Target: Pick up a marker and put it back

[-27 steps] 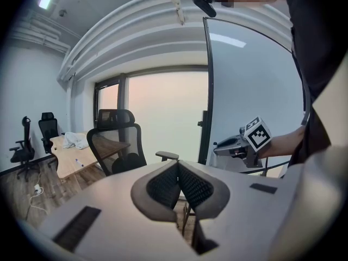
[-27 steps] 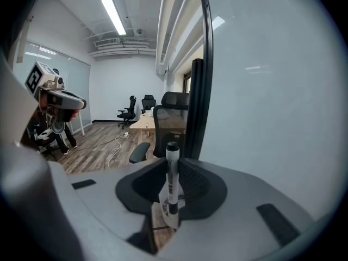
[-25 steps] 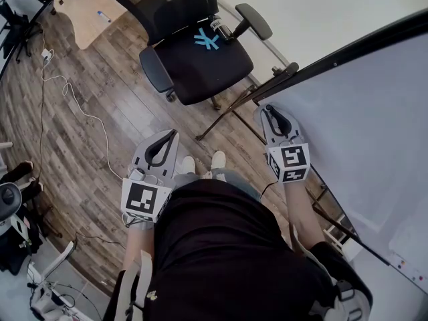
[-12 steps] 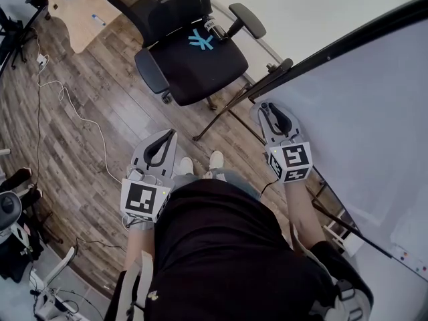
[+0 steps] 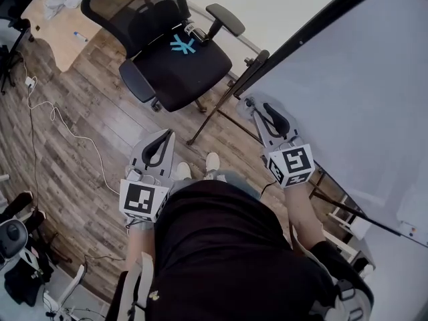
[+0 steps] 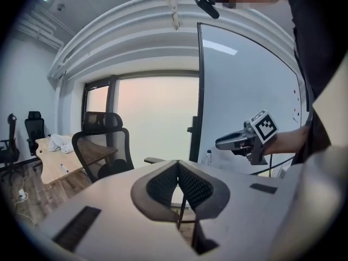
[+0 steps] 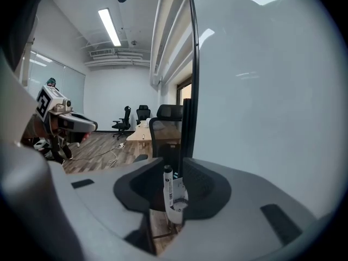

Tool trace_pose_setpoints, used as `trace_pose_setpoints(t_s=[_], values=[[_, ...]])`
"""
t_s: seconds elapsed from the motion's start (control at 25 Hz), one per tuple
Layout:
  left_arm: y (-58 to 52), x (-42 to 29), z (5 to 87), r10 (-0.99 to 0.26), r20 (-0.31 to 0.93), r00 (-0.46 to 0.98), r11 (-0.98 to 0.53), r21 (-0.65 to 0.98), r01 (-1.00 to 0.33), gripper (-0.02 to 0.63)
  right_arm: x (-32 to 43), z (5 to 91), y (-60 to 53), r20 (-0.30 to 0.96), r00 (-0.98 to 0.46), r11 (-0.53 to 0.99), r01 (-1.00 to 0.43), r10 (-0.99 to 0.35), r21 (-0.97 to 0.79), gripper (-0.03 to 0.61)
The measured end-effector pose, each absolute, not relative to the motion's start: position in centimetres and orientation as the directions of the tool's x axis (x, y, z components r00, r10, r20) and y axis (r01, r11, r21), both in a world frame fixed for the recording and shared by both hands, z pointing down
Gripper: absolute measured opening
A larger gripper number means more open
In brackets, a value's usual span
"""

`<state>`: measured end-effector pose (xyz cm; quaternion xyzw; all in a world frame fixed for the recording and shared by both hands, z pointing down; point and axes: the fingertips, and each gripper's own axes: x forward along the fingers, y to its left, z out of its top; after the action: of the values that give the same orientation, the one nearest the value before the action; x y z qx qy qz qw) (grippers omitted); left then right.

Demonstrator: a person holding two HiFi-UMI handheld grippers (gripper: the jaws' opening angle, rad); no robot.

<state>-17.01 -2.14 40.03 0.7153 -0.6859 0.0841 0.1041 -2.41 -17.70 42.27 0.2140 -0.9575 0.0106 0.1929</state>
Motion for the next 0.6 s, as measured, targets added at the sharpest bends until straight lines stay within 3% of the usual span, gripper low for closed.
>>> trace_pose_setpoints(t_s=[0.6], values=[[-7.1,-11.4,39.2,-0.938,0.214,0.272,-0.268,0.049,-0.962,0.006,5.4,38.8,-17.2,0.311,-0.751,0.802,-0.592,-0.583,0.073,0.097]])
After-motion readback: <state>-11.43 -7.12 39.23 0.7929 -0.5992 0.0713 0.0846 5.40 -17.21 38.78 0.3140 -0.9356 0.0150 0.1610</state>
